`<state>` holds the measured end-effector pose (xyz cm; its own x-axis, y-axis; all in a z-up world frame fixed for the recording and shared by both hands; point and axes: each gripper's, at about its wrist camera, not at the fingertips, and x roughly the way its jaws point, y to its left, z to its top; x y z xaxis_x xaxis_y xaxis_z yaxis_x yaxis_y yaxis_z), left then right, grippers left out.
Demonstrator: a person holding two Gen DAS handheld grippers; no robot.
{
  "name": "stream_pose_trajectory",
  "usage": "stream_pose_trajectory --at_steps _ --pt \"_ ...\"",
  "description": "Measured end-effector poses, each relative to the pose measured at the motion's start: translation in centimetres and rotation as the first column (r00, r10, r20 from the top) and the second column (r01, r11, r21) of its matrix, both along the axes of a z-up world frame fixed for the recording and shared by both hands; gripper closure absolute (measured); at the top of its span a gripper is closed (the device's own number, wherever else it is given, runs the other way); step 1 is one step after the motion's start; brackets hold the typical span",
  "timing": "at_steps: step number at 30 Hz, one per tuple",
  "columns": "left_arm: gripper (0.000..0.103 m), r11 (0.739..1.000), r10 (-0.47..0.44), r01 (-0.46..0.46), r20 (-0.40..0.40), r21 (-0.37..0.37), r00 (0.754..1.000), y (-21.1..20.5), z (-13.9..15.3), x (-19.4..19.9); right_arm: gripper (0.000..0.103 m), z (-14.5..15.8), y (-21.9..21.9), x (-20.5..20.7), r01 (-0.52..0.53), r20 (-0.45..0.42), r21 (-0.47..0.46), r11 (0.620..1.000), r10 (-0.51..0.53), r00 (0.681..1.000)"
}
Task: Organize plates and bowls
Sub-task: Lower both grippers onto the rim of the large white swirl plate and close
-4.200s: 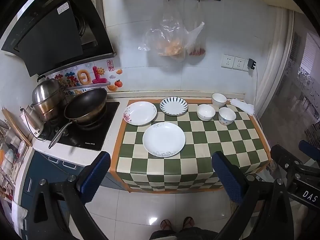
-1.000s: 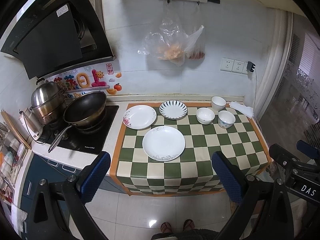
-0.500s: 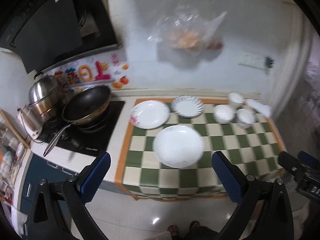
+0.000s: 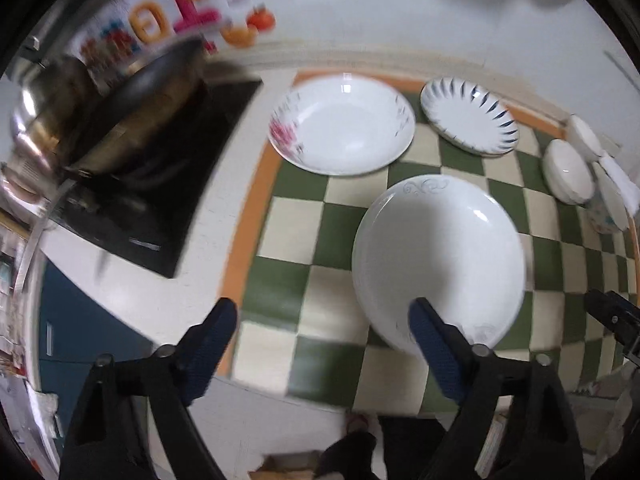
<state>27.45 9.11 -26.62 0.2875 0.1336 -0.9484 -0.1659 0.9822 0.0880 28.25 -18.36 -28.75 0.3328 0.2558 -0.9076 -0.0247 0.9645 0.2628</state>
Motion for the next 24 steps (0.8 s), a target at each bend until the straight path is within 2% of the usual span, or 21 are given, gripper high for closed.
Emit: stream_pose_trajectory --at_steps 3,8,11,12,14,15,18,19,24 --pt "0.032 0.999 0.004 -0.008 -0.078 -0.049 0.997 0.3 -3.6 2.5 0.021 -3.8 0.9 4.2 -0.055 -0.061 0.012 0.998 0.055 0.997" --pt "0.040 0.990 -0.003 -0.021 -0.169 -0.137 0.986 0.8 -7.9 5.9 0.033 -8.7 1.6 9.0 -0.095 -0.150 0.075 0.993 0.105 0.983" --pt "0.051 0.983 -0.010 -0.028 -0.205 -0.182 0.979 1.3 -9.5 7.3 0.043 -10.6 2.2 10.5 -0.105 -0.196 0.119 0.987 0.127 0.972" --pt "0.059 0.980 -0.019 -0.025 -0.215 -0.198 0.976 1.4 -10.0 7.5 0.049 -11.4 2.3 11.0 -0.105 -0.213 0.145 0.984 0.135 0.968" --pt "0.065 0.976 -0.031 -0.020 -0.228 -0.218 0.973 1.5 -10.5 7.6 0.058 -12.3 2.7 11.3 -0.105 -0.240 0.171 0.980 0.145 0.960" --pt "0.071 0.972 -0.040 -0.016 -0.232 -0.234 0.972 1.4 -10.8 7.6 0.068 -12.7 2.9 11.5 -0.108 -0.247 0.186 0.977 0.153 0.957" --pt "0.075 0.967 -0.056 -0.005 -0.230 -0.255 0.971 1.2 -10.9 7.4 0.085 -13.6 3.5 11.8 -0.113 -0.265 0.217 0.970 0.170 0.949" --pt "0.075 0.969 -0.060 0.003 -0.225 -0.247 0.972 1.1 -10.7 7.3 0.087 -13.6 3.6 11.7 -0.113 -0.264 0.220 0.969 0.171 0.949" --pt "0.075 0.969 -0.057 0.003 -0.212 -0.247 0.976 1.0 -10.2 6.4 0.087 -13.6 3.4 11.4 -0.123 -0.256 0.221 0.968 0.179 0.950"
